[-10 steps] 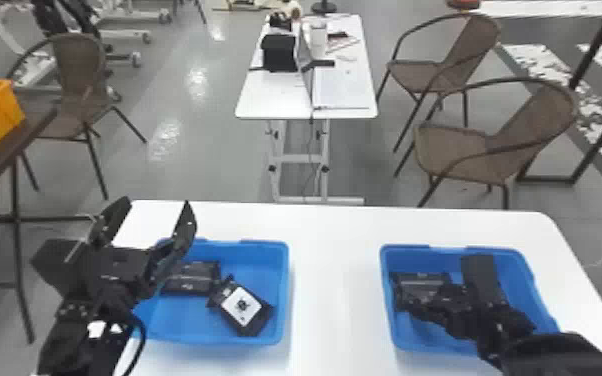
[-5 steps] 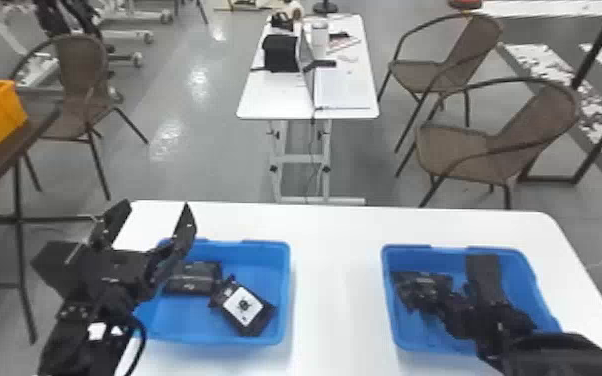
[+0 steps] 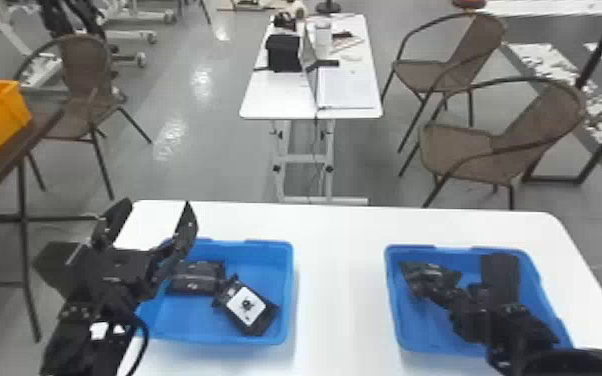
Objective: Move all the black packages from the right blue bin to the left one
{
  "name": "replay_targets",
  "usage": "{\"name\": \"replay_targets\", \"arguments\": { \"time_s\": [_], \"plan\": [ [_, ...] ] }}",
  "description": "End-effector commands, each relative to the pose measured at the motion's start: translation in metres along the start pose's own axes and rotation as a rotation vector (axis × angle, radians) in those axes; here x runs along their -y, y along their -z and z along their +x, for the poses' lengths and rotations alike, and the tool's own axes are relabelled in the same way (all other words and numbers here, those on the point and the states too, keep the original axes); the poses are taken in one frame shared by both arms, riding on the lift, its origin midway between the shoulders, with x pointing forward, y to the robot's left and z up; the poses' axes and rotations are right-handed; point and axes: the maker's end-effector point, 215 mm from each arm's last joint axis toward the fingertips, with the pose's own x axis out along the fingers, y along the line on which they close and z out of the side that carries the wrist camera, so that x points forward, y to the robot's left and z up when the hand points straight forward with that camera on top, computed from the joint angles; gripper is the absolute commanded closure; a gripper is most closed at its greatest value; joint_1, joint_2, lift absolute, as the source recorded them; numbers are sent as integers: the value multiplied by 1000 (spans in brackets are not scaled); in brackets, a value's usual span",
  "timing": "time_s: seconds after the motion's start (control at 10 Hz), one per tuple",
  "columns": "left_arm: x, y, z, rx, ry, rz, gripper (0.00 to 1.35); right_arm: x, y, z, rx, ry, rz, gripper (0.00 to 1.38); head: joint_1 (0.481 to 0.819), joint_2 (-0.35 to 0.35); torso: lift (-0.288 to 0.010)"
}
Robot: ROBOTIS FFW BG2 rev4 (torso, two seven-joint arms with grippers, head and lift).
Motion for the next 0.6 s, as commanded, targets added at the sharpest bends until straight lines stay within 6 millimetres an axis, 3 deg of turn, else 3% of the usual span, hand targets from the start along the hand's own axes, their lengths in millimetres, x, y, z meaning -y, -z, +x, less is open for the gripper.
{"name": "replay_targets", "arguments": {
  "time_s": [0.0, 0.2, 0.3, 0.5],
  "plan": [
    [-1, -1, 0, 1, -6, -15, 168, -7, -37, -28, 79, -33, 12, 1113, 695, 48, 0],
    [-3, -4, 2, 3, -13, -38, 168, -38, -112, -58, 200, -130, -18, 1111, 695, 55, 0],
    [-3, -7, 3, 6, -13, -40, 168, -62, -150, -63, 263, -193, -29, 1113, 695, 71, 0],
    [7, -11, 10, -2, 3, -74, 168, -121, -208, -64, 347, -348, -65, 1111, 695, 119, 0]
  ]
}}
